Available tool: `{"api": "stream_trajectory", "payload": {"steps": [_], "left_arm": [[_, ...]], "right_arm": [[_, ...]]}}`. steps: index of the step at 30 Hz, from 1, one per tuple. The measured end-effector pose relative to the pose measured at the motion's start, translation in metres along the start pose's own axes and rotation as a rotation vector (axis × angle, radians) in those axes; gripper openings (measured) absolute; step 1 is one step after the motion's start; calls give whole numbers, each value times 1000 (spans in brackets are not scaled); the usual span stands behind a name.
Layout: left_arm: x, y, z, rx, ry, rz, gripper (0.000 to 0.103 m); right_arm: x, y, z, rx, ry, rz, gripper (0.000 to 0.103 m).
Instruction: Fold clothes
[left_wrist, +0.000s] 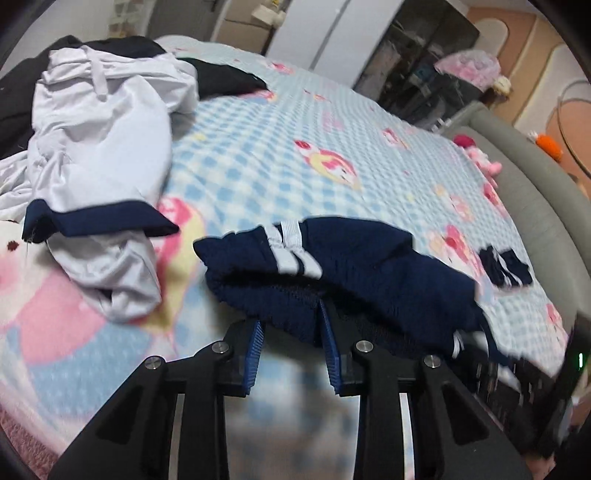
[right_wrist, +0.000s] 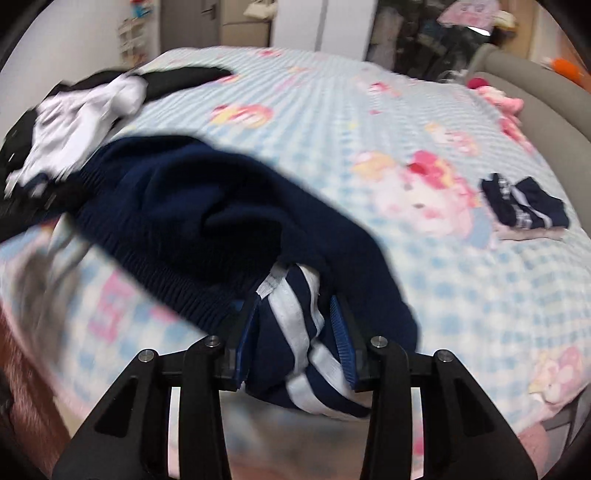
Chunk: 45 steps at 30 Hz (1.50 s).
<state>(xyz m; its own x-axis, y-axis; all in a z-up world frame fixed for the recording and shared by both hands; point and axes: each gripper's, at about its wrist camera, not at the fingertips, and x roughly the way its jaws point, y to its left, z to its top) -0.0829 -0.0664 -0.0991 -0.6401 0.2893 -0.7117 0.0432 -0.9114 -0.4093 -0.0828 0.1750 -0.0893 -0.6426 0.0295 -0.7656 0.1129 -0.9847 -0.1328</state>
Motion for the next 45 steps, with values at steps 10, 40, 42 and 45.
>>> {"api": "stream_trajectory", "payload": {"steps": [10, 40, 42, 45], "left_arm": [[13, 2, 23, 35, -3, 155, 69], [3, -56, 40, 130, 68, -29, 13], [26, -32, 8, 96, 189, 9, 14], [28, -15, -12, 48, 218, -18, 21]], "right_arm": [[-25, -22, 9, 98, 46, 231, 53], [-33, -43, 55, 68, -78, 1, 24], [-3, -38, 27, 62, 54, 28, 24], [17, -26, -12, 22, 178, 43, 24]]}}
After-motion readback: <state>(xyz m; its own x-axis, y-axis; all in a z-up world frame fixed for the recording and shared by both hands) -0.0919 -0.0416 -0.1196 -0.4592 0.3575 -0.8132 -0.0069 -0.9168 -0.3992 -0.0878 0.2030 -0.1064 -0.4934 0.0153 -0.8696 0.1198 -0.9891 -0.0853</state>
